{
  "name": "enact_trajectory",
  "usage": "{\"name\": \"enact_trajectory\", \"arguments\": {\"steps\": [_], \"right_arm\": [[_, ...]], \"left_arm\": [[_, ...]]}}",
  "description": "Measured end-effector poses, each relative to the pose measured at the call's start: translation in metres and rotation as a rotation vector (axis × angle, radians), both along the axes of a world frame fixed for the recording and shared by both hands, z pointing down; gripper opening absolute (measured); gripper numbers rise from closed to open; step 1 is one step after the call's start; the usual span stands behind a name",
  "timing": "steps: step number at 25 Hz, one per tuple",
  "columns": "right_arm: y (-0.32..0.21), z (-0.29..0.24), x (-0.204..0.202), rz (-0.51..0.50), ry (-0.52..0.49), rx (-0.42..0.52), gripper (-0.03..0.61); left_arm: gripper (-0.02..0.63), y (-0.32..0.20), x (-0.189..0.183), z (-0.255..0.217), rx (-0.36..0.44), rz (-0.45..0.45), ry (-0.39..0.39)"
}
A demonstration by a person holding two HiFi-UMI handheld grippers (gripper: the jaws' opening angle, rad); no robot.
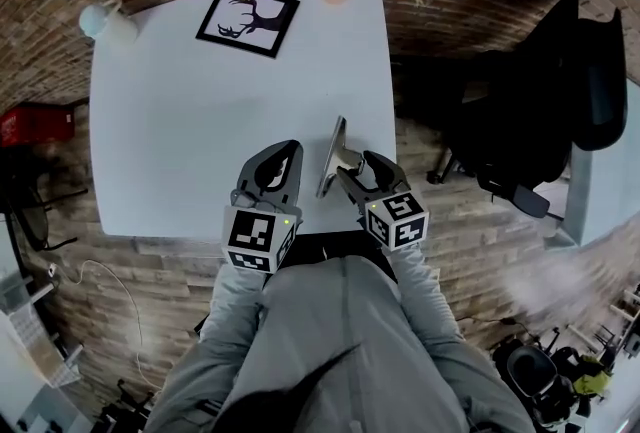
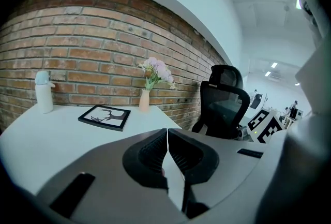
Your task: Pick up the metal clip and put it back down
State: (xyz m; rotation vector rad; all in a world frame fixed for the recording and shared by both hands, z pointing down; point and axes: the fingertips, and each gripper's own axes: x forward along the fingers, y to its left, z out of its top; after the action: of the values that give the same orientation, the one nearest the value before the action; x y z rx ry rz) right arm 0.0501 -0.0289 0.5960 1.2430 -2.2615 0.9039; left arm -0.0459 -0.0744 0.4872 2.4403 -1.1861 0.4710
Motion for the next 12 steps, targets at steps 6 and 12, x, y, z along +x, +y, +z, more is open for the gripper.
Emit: {"name": "enact_trajectory", "arguments": {"steps": [6, 12], "right_arm": [[0.002, 0.012, -0.002, 0.014, -0.014, -0.032, 0.249], [0.001, 0.019, -0.001, 0.038, -0.022, -0.043, 0.244]], "left_arm": [[0.029, 0.003, 0.008, 0.007, -0.017, 0.012, 0.011], [0.030, 0.007, 0.010, 0.013, -0.027, 0.021, 0.007]]}}
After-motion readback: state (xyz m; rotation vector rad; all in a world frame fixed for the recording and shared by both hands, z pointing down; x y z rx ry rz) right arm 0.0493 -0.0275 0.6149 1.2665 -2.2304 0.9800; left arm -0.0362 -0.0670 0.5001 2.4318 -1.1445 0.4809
